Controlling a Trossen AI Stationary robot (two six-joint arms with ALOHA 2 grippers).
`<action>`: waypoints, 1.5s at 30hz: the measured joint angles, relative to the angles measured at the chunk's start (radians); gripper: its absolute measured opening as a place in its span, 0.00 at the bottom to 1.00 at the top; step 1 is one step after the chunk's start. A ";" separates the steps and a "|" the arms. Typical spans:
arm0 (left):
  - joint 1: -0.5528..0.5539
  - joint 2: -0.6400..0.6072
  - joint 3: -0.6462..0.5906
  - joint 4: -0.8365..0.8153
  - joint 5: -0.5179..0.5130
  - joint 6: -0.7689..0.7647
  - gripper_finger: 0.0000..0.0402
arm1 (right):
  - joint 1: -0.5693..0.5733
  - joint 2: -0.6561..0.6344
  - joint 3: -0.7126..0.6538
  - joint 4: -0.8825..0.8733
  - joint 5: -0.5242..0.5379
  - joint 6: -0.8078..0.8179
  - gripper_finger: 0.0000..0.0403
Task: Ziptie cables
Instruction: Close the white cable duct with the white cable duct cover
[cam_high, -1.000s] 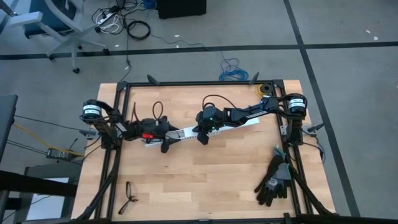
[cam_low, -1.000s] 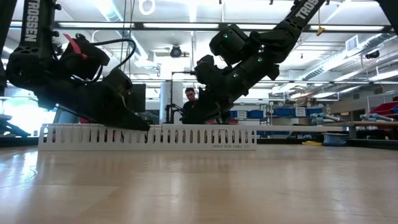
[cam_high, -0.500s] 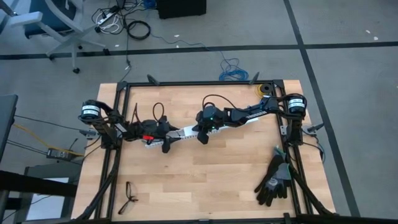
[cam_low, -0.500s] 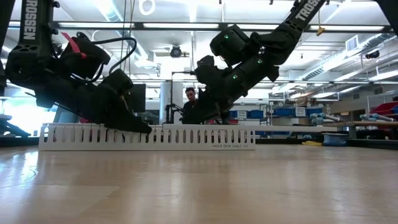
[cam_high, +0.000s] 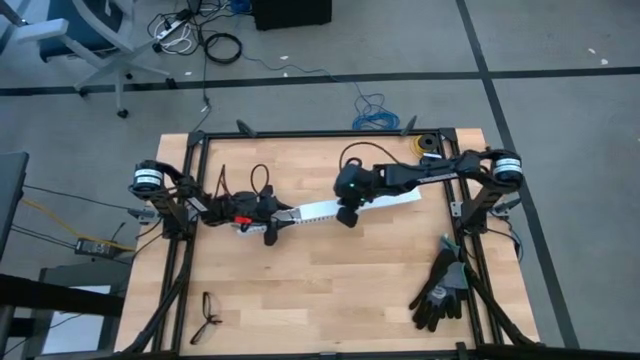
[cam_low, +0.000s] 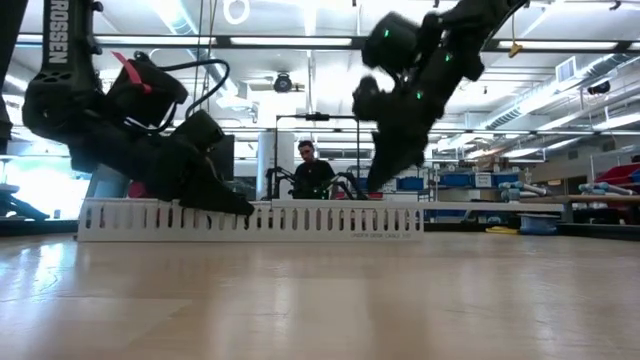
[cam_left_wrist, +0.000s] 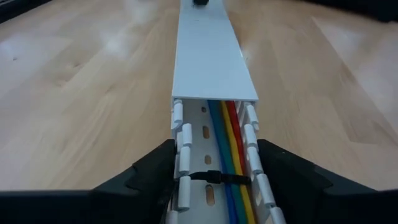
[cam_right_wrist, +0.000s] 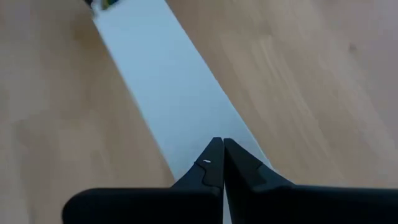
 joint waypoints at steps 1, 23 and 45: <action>0.000 0.000 0.011 -0.016 0.000 0.000 0.56 | -0.001 0.020 -0.003 0.006 -0.004 0.011 0.00; 0.000 0.000 0.077 -0.101 -0.001 0.028 0.65 | 0.001 0.232 0.047 0.356 -0.131 -0.035 0.00; -0.005 -0.002 -0.125 0.174 -0.008 -0.078 0.71 | -0.032 0.234 0.045 0.352 -0.139 -0.026 0.00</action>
